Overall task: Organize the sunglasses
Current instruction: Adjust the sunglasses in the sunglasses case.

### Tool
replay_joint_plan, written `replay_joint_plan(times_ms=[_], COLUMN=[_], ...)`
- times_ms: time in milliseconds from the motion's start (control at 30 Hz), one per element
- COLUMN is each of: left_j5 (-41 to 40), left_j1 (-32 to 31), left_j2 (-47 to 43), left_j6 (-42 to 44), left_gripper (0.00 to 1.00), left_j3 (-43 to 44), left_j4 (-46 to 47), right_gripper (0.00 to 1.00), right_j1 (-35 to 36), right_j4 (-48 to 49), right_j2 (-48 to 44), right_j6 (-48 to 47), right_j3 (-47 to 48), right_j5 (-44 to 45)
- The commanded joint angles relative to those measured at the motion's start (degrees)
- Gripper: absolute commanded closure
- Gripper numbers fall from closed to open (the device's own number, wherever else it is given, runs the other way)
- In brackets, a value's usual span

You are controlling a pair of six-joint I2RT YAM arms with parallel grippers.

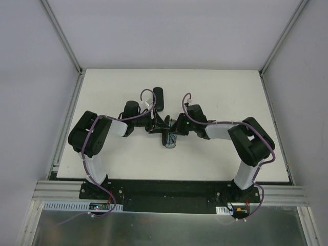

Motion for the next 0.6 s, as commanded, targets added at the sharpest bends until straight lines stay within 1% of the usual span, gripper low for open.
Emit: replay_joint_plan(times_ms=[0,133,400,500,567], left_j5=[1.90,2.07,2.25,2.34,2.34], left_j1=[0.53,0.71,0.88,0.88,0.97], left_j2=[-1.58,-1.41,-1.15,-1.06,-1.15], left_j6=[1.45,1.19,1.01,0.93,0.93], left_gripper=[0.59,0.59,0.59,0.59,0.59], left_j3=[0.42,0.41,0.50,0.50,0.41], left_j4=[1.78,2.22,2.57,2.57,2.57], right_gripper=[0.99,0.99,0.98,0.93,0.84], right_j1=[-0.68,-0.77,-0.86,-0.77,-0.77], right_j4=[6.66,10.70,11.67,11.67,11.06], right_j2=[-1.78,-1.25,-0.02,0.86,0.78], right_j6=[1.73,3.14,3.84,4.19,4.28], right_j3=[-1.31,-2.28,-2.72,-2.81,-3.07], right_j5=[-2.77,-4.44,-4.53,-4.27,-3.48])
